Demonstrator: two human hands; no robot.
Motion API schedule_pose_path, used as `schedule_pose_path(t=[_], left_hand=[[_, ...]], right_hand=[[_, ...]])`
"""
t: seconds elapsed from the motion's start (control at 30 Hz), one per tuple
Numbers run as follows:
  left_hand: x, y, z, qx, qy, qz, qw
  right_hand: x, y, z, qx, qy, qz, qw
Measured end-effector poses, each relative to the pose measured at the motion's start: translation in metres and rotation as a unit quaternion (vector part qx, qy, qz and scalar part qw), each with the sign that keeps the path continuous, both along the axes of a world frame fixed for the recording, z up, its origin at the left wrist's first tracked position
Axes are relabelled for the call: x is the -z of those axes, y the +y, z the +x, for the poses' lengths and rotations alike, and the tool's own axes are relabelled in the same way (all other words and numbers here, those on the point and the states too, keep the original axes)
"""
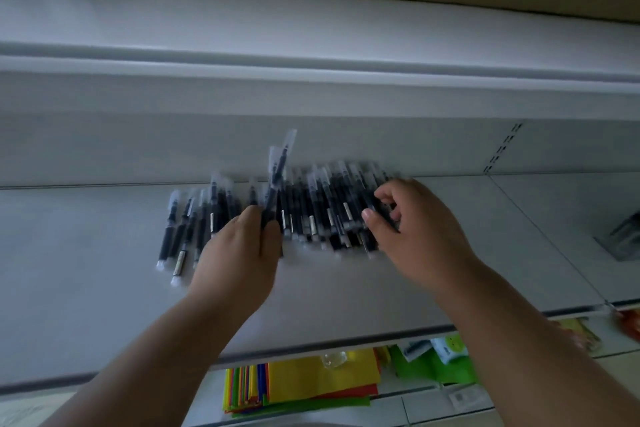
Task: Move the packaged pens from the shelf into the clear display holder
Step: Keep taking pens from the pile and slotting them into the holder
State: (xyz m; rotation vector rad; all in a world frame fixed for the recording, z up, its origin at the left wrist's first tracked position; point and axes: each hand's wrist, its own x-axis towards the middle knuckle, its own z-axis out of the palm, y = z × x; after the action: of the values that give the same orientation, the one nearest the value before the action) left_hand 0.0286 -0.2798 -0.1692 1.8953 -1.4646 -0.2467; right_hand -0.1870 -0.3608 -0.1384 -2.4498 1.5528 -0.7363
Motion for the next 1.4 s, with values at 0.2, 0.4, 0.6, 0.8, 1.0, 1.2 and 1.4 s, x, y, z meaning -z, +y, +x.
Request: schedule_pose_path(t=[0.2, 0.4, 0.6, 0.8, 1.0, 1.2, 1.4], left_hand=[[0.005, 0.022, -0.009, 0.123, 0.247, -0.104, 0.956], [0.013, 0.032, 0.003, 0.152, 0.290, -0.087, 0.941], [0.011, 0.037, 0.002, 0.156, 0.341, -0.061, 0.925], [0.010, 0.031, -0.006, 0.148, 0.427, -0.054, 0.890], [0.008, 0.024, -0.027, 0.114, 0.497, -0.040, 0.860], [0.015, 0.007, -0.072, 0.109, 0.464, -0.036, 0.878], [0.017, -0.016, -0.158, 0.108, 0.465, -0.010, 0.878]], right_hand=[[0.015, -0.019, 0.007, 0.057, 0.068, 0.078, 0.993], [0.018, -0.026, 0.019, 0.106, 0.105, 0.119, 0.982], [0.015, -0.029, 0.026, 0.129, 0.113, 0.152, 0.973], [0.014, -0.018, 0.023, 0.129, 0.087, 0.151, 0.976], [0.004, 0.003, 0.000, 0.086, -0.122, 0.150, 0.977], [-0.009, 0.029, -0.053, 0.056, -0.249, 0.175, 0.951], [-0.021, 0.043, -0.143, 0.055, -0.348, 0.133, 0.926]])
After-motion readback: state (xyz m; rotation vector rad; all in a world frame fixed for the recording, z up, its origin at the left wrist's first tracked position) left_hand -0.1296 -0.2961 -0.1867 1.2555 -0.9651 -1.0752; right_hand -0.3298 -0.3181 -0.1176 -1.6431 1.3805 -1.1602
